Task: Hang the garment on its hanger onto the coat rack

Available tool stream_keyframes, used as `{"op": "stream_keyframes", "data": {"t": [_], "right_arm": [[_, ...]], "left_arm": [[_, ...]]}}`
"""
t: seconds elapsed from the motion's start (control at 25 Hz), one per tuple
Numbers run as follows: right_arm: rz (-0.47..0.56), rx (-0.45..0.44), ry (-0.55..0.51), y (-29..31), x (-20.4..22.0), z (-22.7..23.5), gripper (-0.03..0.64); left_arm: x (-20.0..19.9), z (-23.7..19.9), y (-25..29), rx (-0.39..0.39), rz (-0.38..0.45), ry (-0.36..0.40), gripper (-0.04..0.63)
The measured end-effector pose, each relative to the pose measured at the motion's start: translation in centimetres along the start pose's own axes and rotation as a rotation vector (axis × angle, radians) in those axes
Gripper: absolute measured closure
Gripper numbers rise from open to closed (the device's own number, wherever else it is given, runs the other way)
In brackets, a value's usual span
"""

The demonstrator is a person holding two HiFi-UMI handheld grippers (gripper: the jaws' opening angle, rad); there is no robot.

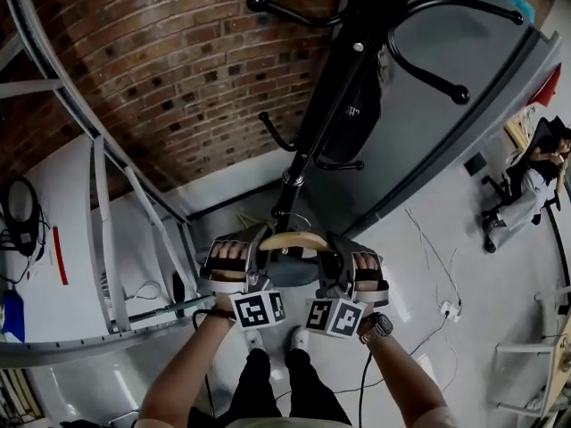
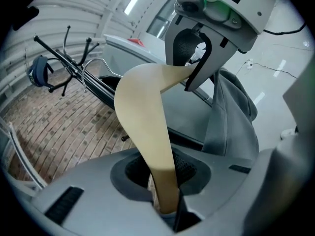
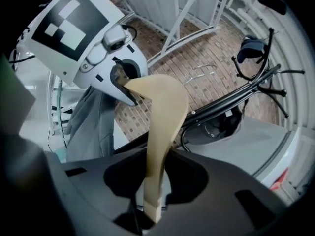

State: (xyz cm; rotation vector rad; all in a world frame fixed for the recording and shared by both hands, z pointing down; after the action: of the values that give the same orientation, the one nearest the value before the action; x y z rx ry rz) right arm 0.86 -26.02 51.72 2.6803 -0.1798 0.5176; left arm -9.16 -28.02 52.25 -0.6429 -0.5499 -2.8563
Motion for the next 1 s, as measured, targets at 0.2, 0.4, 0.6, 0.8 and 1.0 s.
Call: {"op": "stream_keyframes", "data": {"t": [0.2,0.4,0.6,0.8,1.0], "right_arm": [[-0.029,-0.008,0.0,3.0,0.9,-1.8,0.514],[-0.031,0.007,-0.003,5.3,1.9,-3.2,0.512],[-0.039,0.007,0.005,7.4,2.4,-4.0,0.513],[-0.056,-0.015,0.022,9.0,2.6,-5.5,0.512],[-0.065,-0.033,0.026,10.4,3.5,-6.6,0.514]], "left_arm": [[1.6,1.4,3.3,0.039,0.009,0.048,0.518],[2.7,2.6,5.6,0.055,0.02,0.05,0.518],[3.8,3.4,7.5,0.07,0.009,0.056,0.518],[5.3,4.4,8.8,0.104,0.006,0.068,0.518],[5.8,5.5,10.3,0.13,0.011,0.085,0.518]]}}
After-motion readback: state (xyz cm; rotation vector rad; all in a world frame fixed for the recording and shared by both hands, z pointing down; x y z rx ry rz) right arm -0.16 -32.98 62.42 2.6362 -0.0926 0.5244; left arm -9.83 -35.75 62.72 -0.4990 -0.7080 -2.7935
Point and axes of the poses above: the fingertips, and each gripper's own axes: y forward along the fingers, z to its right, x out of its underside, the point moved 2 cm from there along -y, backward along the fingers, and after that the axes turned 5 degrees about -y, right-handed, at the moved point
